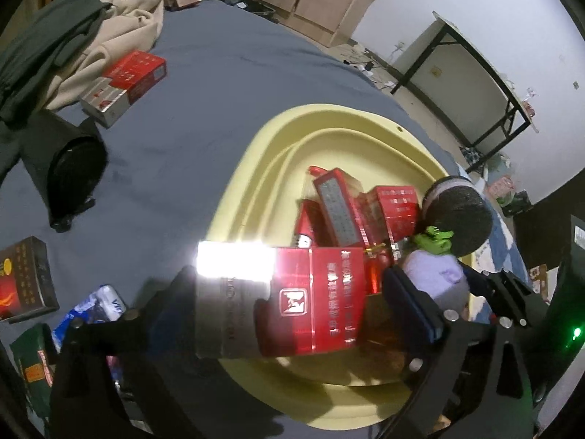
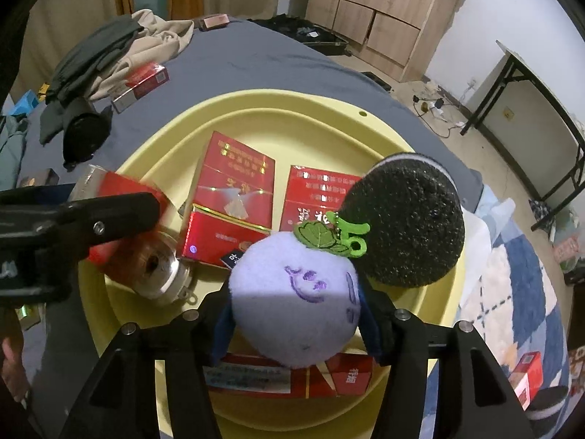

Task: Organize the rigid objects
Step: 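Carry the silver-and-red pack and purple plush into the yellow tray and release both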

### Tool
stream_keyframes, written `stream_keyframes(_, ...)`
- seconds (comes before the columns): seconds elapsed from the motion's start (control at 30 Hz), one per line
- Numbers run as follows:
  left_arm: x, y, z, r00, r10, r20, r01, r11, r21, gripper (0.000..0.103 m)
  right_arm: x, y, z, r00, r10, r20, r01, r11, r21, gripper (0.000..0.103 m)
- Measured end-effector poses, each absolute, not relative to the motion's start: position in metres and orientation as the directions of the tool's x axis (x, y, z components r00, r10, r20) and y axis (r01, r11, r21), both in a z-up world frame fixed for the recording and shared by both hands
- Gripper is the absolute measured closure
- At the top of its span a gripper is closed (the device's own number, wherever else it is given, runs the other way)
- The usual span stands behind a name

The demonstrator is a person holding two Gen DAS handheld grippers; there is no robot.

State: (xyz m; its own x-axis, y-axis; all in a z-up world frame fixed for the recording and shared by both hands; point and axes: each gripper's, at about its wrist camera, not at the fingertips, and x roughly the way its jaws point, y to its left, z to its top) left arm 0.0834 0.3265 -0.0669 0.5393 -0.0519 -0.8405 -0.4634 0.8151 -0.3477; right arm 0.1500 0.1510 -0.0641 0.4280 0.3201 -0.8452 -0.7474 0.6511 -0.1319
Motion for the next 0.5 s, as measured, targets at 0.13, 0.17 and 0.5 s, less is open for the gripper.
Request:
stream_keyframes(0.13,0.083,0.327,-0.047,0.587,-0.076,-0.806,-0.458,0.789,-0.408,0.001,0.140,0.141,-0.053,0.468,0.343,-0.815,-0.744,0.651,-0.153,0.018)
stream_keyframes(0.17,0.083,0.326,-0.038,0.598,-0.068,-0.799,-0.454,0.792,-0.407,0.000,0.136,0.136,-0.049,0.475,0.354,-0.805,-0.739,0.658,-0.147,0.014)
stream_keyframes(0.5,0.072,0.236,0.044,0.684,-0.075,-0.726,-0.261,0.903,-0.340,0.000,0.098,0.024,0.011,0.550,0.464,-0.695,-0.641,0.768,0.006,0.000)
